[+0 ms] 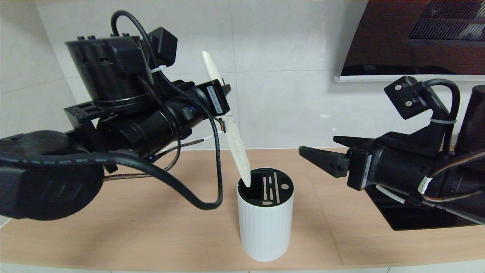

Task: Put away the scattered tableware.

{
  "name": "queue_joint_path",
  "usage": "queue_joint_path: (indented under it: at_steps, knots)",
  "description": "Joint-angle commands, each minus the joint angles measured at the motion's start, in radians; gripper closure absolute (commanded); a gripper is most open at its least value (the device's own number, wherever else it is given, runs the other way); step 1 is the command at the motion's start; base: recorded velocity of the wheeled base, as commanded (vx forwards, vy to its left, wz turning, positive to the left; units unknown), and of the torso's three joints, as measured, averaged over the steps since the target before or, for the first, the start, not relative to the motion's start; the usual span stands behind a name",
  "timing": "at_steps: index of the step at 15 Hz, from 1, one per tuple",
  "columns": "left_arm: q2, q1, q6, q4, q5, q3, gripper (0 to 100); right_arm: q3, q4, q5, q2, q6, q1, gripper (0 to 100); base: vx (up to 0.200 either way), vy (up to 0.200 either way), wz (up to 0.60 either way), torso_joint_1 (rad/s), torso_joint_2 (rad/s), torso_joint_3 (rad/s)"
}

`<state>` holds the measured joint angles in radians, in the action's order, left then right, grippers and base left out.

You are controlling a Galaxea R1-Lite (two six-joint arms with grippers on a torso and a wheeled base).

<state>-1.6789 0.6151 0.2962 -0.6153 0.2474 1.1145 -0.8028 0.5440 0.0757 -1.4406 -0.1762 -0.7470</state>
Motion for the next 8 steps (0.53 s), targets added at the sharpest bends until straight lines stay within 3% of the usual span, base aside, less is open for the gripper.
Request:
queue_joint_path:
  at_steps: [1, 2, 5, 6, 8]
  knots:
    - [0.016, 0.031, -0.042, -0.009, 0.065, 0.001, 100, 0.004, 0.001, -0.001, 0.028, 0.0, 0.02, 0, 0.0, 0.0, 0.0, 0.0, 0.0, 0.0]
    - [0.005, 0.063, -0.055, -0.052, 0.102, -0.016, 100, 0.004, 0.001, -0.001, 0.022, 0.0, 0.035, 0, 0.0, 0.0, 0.0, 0.0, 0.0, 0.0]
    - [-0.039, 0.124, -0.138, -0.139, 0.213, -0.042, 100, 0.002, 0.001, 0.001, 0.008, 0.0, 0.048, 0, 0.0, 0.0, 0.0, 0.0, 0.0, 0.0]
    - [-0.077, 0.133, -0.155, -0.173, 0.265, -0.041, 100, 0.002, 0.001, -0.001, 0.006, 0.001, 0.063, 0, 0.0, 0.0, 0.0, 0.0, 0.0, 0.0]
    - [-0.143, 0.141, -0.196, -0.273, 0.309, -0.039, 100, 0.0, 0.001, -0.001, 0.005, 0.001, 0.081, 0, 0.0, 0.0, 0.0, 0.0, 0.0, 0.0]
